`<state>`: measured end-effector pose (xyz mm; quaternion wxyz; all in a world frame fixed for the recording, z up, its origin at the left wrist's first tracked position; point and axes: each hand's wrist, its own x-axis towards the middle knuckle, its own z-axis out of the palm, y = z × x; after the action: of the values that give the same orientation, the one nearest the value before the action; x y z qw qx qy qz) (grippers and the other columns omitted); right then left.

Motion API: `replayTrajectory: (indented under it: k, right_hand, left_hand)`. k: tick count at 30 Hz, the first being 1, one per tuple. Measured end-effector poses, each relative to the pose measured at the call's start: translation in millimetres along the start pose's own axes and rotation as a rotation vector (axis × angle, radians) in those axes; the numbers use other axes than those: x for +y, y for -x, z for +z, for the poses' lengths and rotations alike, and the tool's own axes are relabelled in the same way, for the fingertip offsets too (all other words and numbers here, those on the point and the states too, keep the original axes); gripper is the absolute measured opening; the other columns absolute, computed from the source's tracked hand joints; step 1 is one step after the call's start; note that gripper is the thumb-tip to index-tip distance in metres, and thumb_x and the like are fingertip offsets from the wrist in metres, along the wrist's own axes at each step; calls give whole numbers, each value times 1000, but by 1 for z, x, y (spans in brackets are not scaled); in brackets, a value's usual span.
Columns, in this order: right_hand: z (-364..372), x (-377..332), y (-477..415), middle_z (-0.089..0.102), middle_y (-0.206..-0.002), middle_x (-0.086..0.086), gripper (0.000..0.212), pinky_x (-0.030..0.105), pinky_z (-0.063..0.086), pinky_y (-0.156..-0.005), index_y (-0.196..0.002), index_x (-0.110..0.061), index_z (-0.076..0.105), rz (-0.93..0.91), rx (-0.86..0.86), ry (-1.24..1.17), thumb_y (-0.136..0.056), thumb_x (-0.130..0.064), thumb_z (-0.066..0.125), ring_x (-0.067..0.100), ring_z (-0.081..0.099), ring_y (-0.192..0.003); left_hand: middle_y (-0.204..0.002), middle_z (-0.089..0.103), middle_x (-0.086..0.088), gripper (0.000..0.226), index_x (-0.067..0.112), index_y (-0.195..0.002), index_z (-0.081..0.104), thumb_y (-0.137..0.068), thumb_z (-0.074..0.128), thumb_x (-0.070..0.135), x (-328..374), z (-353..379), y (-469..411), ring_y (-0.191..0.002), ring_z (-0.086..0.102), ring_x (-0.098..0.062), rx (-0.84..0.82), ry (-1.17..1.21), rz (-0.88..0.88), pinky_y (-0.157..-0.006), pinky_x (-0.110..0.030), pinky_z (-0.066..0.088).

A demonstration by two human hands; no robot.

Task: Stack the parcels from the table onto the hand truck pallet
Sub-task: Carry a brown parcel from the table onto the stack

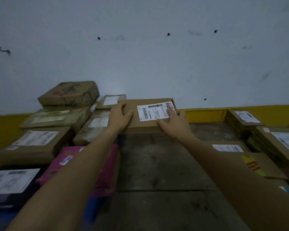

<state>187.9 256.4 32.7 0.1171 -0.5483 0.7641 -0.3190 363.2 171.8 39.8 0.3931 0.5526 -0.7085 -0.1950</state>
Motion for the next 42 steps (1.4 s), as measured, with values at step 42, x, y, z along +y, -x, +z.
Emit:
replayTrajectory:
  k: [42]
  right_hand:
    - [264, -320, -44, 22, -146, 18, 67, 47, 31, -104, -141, -19, 31, 46, -95, 60, -86, -54, 47, 37, 25, -133]
  left_hand:
    - [-139, 49, -12, 57, 6, -131, 48, -84, 65, 33, -302, -254, -153, -122, 50, -27, -94, -8, -140, -97, -34, 42]
